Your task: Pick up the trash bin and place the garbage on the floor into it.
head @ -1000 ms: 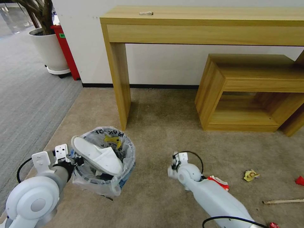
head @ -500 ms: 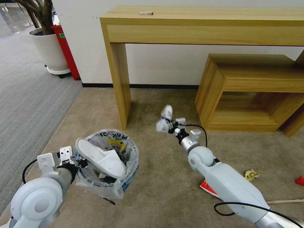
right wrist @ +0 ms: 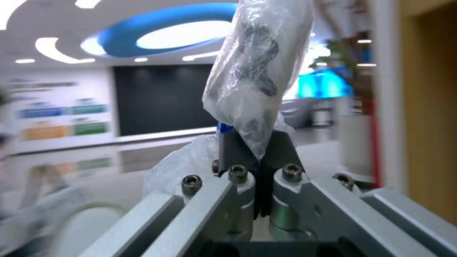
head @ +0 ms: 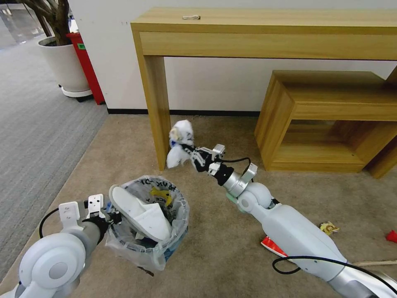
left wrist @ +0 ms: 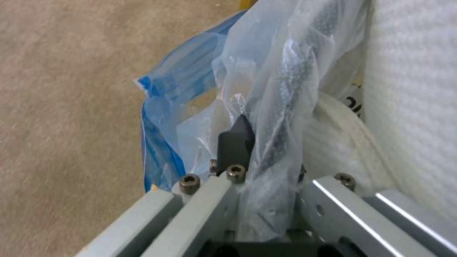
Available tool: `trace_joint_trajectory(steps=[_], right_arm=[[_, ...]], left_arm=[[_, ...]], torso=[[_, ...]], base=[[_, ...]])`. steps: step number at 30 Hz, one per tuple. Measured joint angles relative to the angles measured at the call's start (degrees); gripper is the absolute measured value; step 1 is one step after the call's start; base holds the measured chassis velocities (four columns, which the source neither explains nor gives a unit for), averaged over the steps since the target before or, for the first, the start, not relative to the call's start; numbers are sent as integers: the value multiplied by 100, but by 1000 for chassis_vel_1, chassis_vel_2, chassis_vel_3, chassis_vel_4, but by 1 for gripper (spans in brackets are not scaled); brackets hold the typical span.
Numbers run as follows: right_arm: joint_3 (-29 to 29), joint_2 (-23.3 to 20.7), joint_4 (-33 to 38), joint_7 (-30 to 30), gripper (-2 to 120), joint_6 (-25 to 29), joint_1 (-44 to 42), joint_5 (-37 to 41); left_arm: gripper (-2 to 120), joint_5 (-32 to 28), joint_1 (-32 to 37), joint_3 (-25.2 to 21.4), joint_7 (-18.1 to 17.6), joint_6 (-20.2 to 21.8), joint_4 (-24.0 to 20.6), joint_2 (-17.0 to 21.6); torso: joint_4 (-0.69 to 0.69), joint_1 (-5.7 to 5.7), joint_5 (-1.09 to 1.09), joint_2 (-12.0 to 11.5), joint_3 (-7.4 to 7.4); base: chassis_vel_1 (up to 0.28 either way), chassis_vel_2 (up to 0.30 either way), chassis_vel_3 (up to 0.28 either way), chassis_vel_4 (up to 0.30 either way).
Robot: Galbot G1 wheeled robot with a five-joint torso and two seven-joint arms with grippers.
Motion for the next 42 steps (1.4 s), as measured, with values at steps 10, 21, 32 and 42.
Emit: trace_joint_trajectory(steps=[10,21,32,42], right_arm=[[-219,9,-113,-850,0,-71,-4,-158],[-261,-14,-274,-978,0,-41,-102,-602],[-242,-68,-327,-998,27,-63,-140,-694],[-201,-129,-268,-1038,64,-115,-182,-709]], left_arm=[[0,-82,-161,106,229,-35,62,98],[0,-67,-196,117,252,-52,112,58],[0,-58,-185,109,268,-58,99,27],[0,-41,-168,108,273,-62,80,-9]], torso=[[1,0,0,0,0],[1,0,0,0,0],[1,0,0,0,0],[1,0,0,0,0]], base=[[0,0,0,0],[0,0,0,0],[0,0,0,0],[0,0,0,0]])
